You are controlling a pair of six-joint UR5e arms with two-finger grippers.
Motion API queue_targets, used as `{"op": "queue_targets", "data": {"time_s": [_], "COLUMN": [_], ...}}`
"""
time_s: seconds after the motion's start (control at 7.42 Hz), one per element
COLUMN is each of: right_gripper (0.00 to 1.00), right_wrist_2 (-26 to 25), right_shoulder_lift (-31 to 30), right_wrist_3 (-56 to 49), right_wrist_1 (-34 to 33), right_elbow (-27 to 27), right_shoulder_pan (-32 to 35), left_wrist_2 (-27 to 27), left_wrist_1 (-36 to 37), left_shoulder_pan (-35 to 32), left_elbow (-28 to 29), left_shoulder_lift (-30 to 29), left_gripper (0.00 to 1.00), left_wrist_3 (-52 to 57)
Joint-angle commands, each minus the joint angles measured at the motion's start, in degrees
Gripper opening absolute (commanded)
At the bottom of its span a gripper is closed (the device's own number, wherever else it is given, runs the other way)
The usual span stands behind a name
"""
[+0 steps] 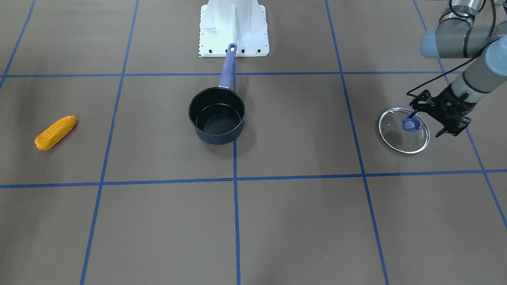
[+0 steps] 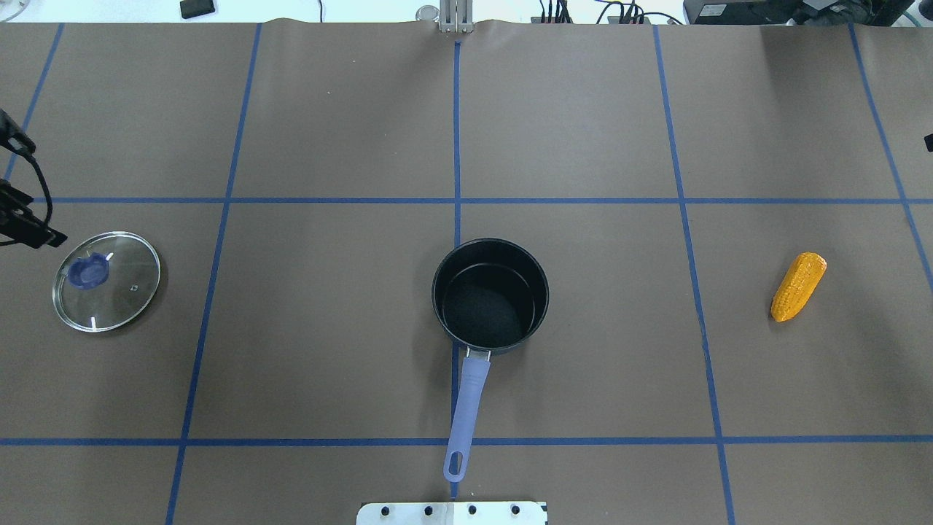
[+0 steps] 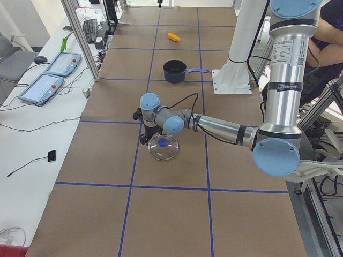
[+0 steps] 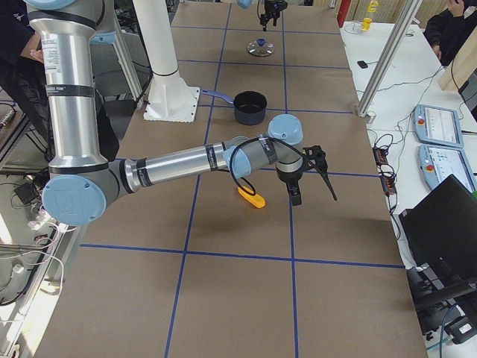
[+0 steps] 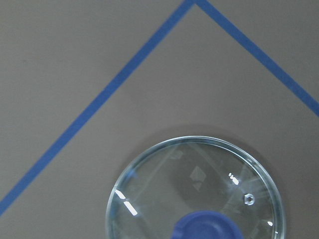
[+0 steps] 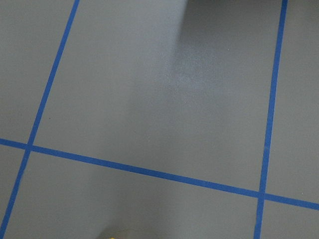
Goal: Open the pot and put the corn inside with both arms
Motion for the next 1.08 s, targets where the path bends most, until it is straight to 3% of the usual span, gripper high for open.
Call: {"op": "queue_targets", "data": {"time_s": [0.0, 0.13, 0.27, 0.54, 0.81, 0.94], "right_gripper": [1.00, 1.00, 1.00, 1.00, 1.00, 0.99], "right_wrist_2": [-0.1, -0.2, -1.6, -12.7, -22.3, -25.0], "right_shoulder_lift": [-0.1, -0.4, -1.1, -3.4, -11.4, -13.2], "right_wrist_3": [5.2, 9.7, 14.7, 30.7, 43.8, 47.1], "right_wrist_1": [0.1, 0.1, 0.1, 2.0, 17.8, 20.9], "right_elbow": [1.7, 4.3, 7.0, 11.5, 10.5, 9.1], "right_shoulder_pan": [-1.8, -3.7, -6.8, -19.4, -28.5, -30.5], "left_wrist_2": [-2.7, -3.3, -3.6, -5.7, -5.7, -5.7], "left_wrist_1": [9.8, 15.1, 14.9, 15.1, 15.0, 14.9], "left_shoulder_pan": [-14.1, -18.6, -20.7, -22.6, -22.6, -22.7], "left_elbow": [-1.9, -1.4, -2.3, -3.3, -3.8, -3.8], "left_shoulder_lift": [0.9, 2.7, 4.2, 4.4, 4.4, 4.4], "left_gripper": [0.99, 0.99, 0.99, 0.99, 0.99, 0.99], "left_wrist_3": [1.0, 1.2, 2.2, 1.6, 1.6, 1.6]}}
